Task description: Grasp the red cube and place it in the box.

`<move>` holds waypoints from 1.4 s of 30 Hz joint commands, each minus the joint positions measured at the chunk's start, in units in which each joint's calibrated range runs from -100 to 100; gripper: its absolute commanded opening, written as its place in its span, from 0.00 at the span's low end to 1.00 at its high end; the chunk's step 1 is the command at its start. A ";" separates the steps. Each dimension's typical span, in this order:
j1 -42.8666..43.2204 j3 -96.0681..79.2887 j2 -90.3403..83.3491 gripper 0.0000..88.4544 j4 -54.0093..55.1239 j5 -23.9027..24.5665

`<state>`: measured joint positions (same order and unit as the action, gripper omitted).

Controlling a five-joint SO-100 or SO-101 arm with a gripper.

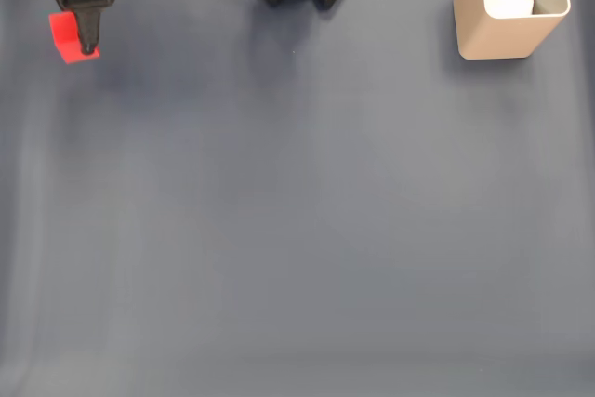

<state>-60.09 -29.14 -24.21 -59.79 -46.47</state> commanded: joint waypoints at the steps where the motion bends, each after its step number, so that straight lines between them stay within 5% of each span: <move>1: 4.46 7.17 -3.87 0.00 -5.33 -0.63; 16: 24.91 23.67 -4.31 0.00 -17.81 -2.10; 42: 57.78 21.67 -13.57 0.00 -17.64 -5.67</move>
<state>-4.92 -7.74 -35.35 -77.50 -51.70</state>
